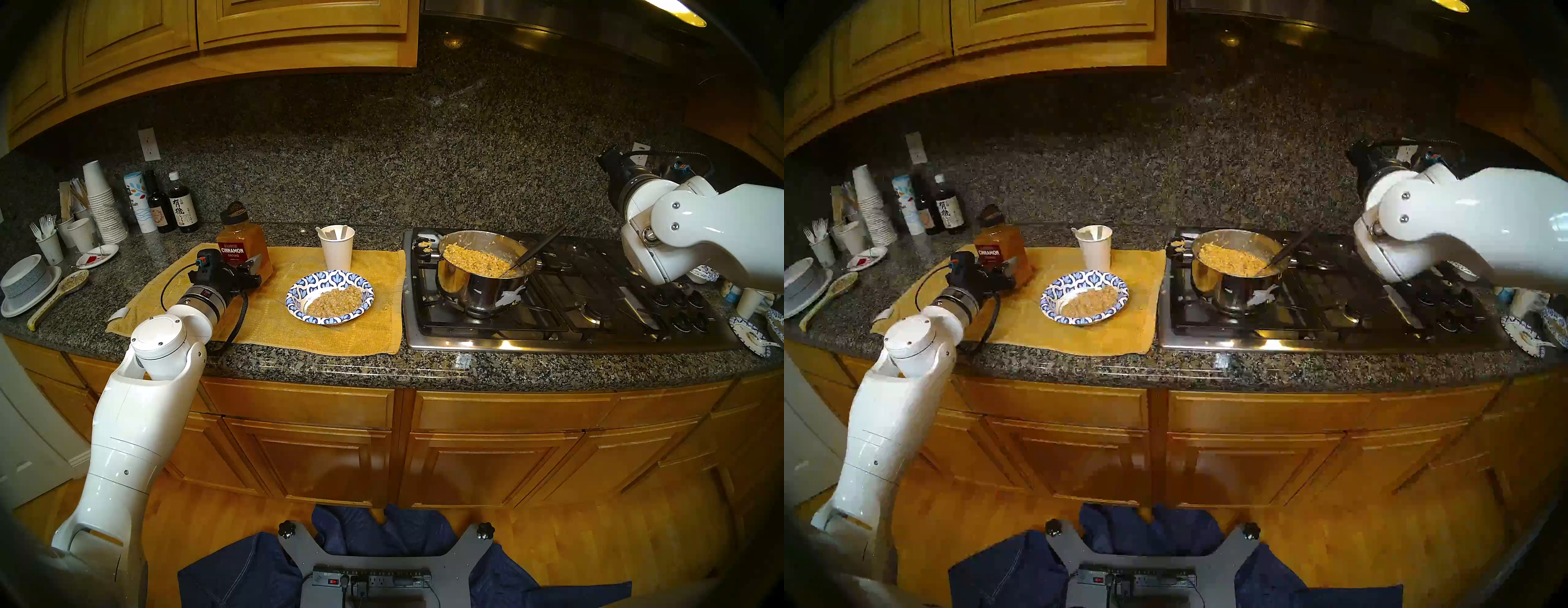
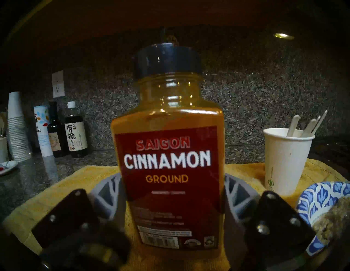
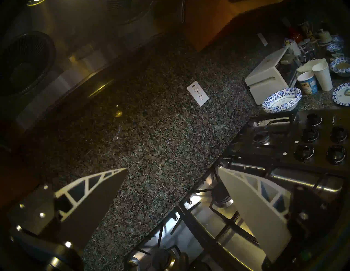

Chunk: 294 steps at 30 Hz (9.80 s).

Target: Scoop oatmeal into bowl, add cinnamon, and put a spoon inside bowl

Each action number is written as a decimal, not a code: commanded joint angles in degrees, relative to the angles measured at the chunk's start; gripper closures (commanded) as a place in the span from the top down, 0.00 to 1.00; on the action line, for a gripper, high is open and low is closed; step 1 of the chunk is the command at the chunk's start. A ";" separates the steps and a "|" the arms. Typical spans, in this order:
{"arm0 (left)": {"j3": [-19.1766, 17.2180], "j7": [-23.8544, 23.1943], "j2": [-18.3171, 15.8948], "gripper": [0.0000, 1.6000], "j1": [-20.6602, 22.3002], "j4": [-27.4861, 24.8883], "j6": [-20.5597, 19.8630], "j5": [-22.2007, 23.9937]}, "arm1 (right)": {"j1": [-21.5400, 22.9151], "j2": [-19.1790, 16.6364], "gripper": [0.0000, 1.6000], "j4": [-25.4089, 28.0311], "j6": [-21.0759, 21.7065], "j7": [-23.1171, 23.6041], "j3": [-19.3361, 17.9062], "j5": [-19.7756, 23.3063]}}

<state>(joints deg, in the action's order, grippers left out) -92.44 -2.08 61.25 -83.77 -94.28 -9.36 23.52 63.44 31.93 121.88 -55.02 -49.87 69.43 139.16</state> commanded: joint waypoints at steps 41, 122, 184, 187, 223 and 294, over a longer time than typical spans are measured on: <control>3.44 4.46 -8.85 0.00 -3.09 -8.48 16.39 -26.79 | 1.54 0.64 1.00 -0.48 0.02 -3.85 -1.05 -0.29; 9.93 26.75 -14.46 0.00 10.15 12.84 41.97 -83.09 | 1.73 1.17 1.00 -0.65 0.02 -2.68 -0.59 1.06; 14.00 54.14 -10.03 0.00 26.23 29.86 37.40 -119.44 | 1.95 1.97 1.00 -0.87 0.02 -1.19 0.01 3.19; 13.89 54.84 -9.81 0.00 26.95 30.58 37.04 -120.03 | 1.98 2.02 1.00 -0.88 0.02 -1.23 0.02 3.25; 18.09 70.06 -5.95 0.00 34.85 43.16 33.15 -130.21 | 2.27 2.39 1.00 -0.88 0.02 -1.55 0.21 3.50; 20.51 82.60 -2.61 0.00 46.83 57.83 25.21 -140.90 | 2.54 2.60 1.00 -0.81 0.02 -2.09 0.34 3.39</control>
<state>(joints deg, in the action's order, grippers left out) -69.40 81.30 56.56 -42.61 -34.94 16.10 -119.67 64.26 34.51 121.67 -55.01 -49.86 70.79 143.35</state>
